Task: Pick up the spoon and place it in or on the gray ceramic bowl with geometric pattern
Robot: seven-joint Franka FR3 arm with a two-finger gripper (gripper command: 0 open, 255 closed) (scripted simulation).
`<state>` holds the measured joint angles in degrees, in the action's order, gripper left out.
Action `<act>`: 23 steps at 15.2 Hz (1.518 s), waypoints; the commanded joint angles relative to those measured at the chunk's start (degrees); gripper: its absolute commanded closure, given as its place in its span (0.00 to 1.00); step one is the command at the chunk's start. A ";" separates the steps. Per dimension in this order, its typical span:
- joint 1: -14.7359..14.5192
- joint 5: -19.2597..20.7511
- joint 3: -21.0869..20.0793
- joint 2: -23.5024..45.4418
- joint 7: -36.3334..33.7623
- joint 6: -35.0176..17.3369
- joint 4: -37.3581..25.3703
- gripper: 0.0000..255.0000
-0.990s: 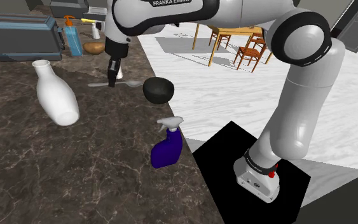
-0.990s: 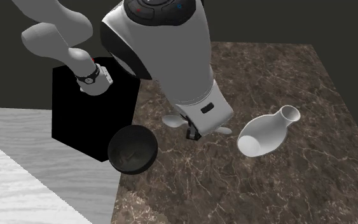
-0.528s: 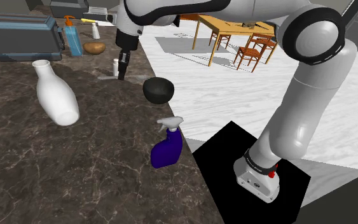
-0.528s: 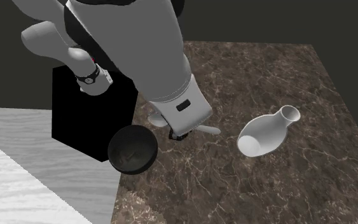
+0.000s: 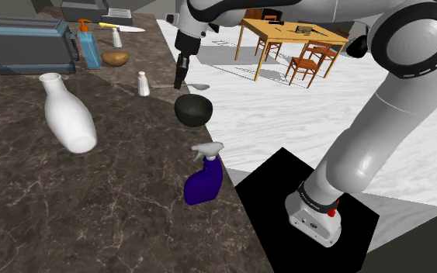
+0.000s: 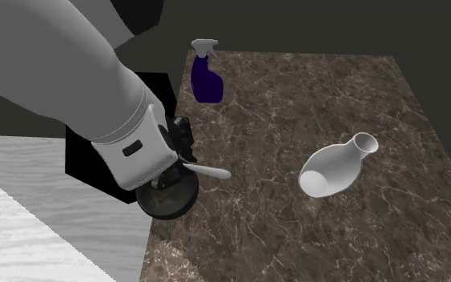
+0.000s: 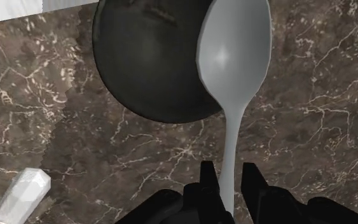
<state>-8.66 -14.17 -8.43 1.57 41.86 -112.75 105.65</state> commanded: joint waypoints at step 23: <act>2.18 -2.29 2.20 -1.42 8.12 -10.34 13.28 1.00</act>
<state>-6.48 -16.46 -6.22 0.13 49.96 -123.03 118.90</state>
